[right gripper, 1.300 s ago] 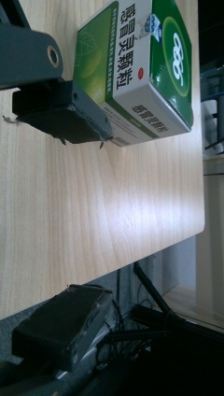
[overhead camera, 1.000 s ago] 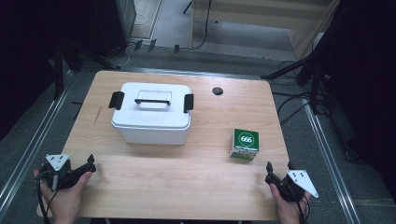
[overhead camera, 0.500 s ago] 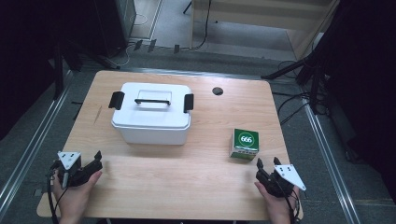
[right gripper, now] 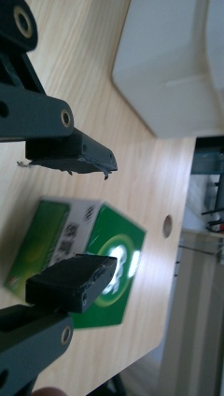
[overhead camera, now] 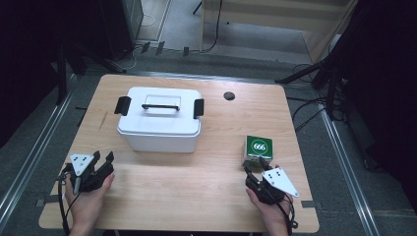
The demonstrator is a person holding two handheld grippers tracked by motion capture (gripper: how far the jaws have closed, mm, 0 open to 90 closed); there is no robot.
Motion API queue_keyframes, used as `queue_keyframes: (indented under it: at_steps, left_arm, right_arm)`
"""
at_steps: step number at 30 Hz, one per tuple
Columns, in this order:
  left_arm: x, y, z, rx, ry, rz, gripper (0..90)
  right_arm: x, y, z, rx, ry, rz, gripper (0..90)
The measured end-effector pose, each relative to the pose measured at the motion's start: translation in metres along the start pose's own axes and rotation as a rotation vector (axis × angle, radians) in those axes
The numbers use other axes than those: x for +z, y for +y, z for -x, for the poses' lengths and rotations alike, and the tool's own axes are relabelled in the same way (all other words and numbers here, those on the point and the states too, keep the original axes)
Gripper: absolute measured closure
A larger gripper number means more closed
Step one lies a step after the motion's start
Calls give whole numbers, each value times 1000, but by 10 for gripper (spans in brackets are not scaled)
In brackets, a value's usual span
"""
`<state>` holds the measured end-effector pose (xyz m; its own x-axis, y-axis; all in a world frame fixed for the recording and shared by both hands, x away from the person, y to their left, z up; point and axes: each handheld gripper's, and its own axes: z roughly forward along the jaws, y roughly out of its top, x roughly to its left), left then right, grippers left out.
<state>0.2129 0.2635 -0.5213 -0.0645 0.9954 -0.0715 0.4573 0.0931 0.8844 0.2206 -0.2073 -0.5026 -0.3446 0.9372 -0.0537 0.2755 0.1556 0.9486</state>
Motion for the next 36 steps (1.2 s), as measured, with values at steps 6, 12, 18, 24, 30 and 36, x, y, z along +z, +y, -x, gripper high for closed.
queue_keyframes:
  at_steps: [6,12,18,24,30,36]
  left_arm:
    - [16,15,10,13,-25,7,675]
    - [32,31,11,-20,-40,-1,790]
    - [46,42,4,-42,-78,-19,900]
    - [56,47,2,-46,-118,-30,900]
    - [64,47,6,-41,-141,-37,900]
    - [69,44,10,-29,-173,-34,900]
  right_arm:
    - [15,15,-16,-18,60,38,611]
    - [43,27,-40,-36,132,30,795]
    - [78,32,-61,-15,156,-31,900]
    - [113,40,-73,-11,150,-53,900]
    - [136,45,-77,21,160,-68,900]
    - [146,44,-86,26,195,-70,900]
